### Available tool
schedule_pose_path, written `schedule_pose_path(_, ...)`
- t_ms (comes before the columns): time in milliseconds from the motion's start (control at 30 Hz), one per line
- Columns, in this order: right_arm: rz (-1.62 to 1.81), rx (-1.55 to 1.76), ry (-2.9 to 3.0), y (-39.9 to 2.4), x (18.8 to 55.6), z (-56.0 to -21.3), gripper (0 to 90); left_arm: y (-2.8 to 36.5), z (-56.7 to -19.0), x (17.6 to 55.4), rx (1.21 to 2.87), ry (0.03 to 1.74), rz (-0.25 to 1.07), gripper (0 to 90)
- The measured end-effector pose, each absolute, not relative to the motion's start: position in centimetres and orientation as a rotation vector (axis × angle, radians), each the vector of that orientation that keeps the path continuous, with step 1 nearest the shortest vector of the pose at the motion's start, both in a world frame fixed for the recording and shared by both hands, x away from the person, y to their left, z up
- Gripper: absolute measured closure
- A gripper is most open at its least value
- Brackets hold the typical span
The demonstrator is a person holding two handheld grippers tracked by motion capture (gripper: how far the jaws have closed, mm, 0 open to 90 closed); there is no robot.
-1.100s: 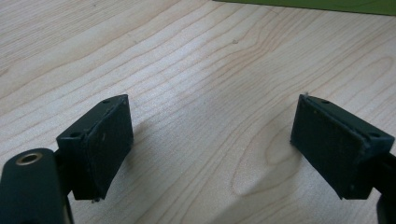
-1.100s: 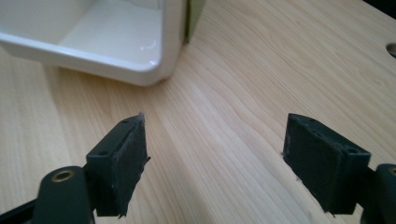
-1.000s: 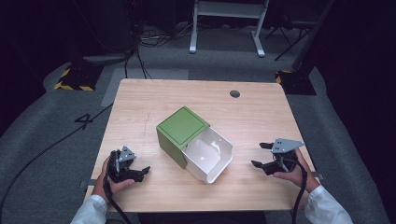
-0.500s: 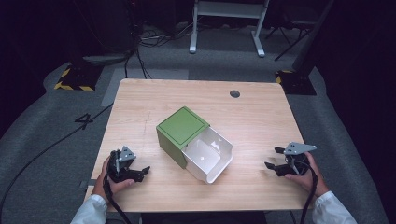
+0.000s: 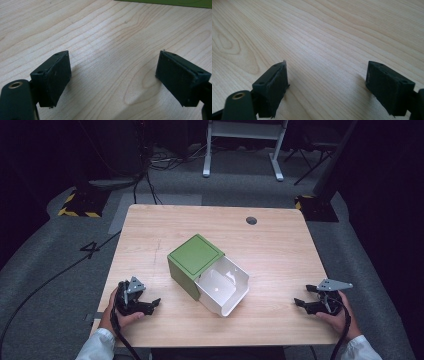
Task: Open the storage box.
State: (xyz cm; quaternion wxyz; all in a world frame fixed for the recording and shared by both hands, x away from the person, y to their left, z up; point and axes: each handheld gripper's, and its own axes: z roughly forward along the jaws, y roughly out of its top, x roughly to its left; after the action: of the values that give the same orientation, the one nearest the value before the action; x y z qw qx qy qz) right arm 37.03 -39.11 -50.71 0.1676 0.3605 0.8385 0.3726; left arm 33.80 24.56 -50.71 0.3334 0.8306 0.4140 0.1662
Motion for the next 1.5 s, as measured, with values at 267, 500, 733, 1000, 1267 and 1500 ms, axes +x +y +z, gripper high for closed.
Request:
schedule_pose_path(267, 1.065, 1.029, 2.385, -39.12, 37.03, -50.73, 18.2, 24.55, -50.71, 33.79, 2.169, 1.082, 0.434, 13.2)
schedule_pose_path(500, 1.062, 1.03, 2.383, -39.12, 37.02, -50.73, 18.1, 24.56, -50.72, 33.74, 2.167, 1.086, 0.433, 13.2)
schedule_pose_path(733, 1.057, 1.039, 2.376, -39.14, 37.05, -50.73, 17.9, 24.59, -50.72, 33.69, 2.166, 1.088, 0.435, 13.2)
schedule_pose_path(1000, 1.055, 1.046, 2.372, -39.16, 37.05, -50.73, 17.9, 24.61, -50.72, 33.71, 2.167, 1.086, 0.434, 13.2)
schedule_pose_path(1267, 1.055, 1.047, 2.372, -39.16, 37.05, -50.73, 17.9, 24.65, -50.72, 33.74, 2.168, 1.082, 0.435, 13.2)
schedule_pose_path(1500, 1.056, 1.045, 2.372, -39.16, 37.05, -50.73, 17.9, 24.66, -50.72, 33.74, 2.168, 1.081, 0.434, 13.2)
